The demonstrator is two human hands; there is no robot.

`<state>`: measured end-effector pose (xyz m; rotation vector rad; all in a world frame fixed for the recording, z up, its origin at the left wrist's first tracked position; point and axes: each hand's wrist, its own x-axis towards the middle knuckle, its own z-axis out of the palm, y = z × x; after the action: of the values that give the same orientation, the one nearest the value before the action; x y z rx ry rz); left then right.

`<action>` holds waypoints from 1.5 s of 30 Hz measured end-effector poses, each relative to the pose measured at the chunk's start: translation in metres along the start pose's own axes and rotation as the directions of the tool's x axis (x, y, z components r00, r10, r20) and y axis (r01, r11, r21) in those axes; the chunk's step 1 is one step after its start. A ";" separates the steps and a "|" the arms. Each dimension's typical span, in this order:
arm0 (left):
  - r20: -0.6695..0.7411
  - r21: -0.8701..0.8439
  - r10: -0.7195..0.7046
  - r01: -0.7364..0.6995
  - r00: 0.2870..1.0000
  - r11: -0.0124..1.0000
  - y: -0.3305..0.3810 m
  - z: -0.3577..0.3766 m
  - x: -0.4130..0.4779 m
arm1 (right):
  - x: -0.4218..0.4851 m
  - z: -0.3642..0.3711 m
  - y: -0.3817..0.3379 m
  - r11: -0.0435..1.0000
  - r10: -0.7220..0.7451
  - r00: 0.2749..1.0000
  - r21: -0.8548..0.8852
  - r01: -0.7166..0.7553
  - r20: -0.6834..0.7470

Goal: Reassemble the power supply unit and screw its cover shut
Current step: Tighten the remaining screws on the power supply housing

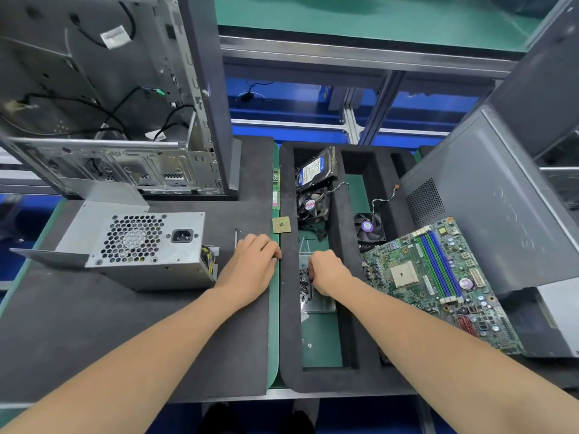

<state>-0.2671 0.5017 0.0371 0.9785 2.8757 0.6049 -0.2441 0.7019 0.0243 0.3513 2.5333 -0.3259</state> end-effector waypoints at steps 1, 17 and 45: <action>0.002 0.003 0.006 -0.006 1.000 1.000 -0.001 -0.001 -0.001 | 0.001 0.002 -0.001 1.000 0.003 1.000 0.011 -0.003 0.006; 0.019 -0.007 0.004 -0.004 1.000 1.000 -0.003 -0.001 0.000 | 0.002 0.026 0.005 0.998 -0.012 0.999 -0.055 0.014 0.045; 0.017 -0.054 -0.014 0.015 1.000 0.998 -0.001 -0.003 0.000 | -0.020 -0.021 -0.012 0.971 0.082 0.984 0.233 -0.044 -0.155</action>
<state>-0.2686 0.5000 0.0393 0.9500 2.8337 0.6662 -0.2423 0.6936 0.0546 0.5678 2.6432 -0.5893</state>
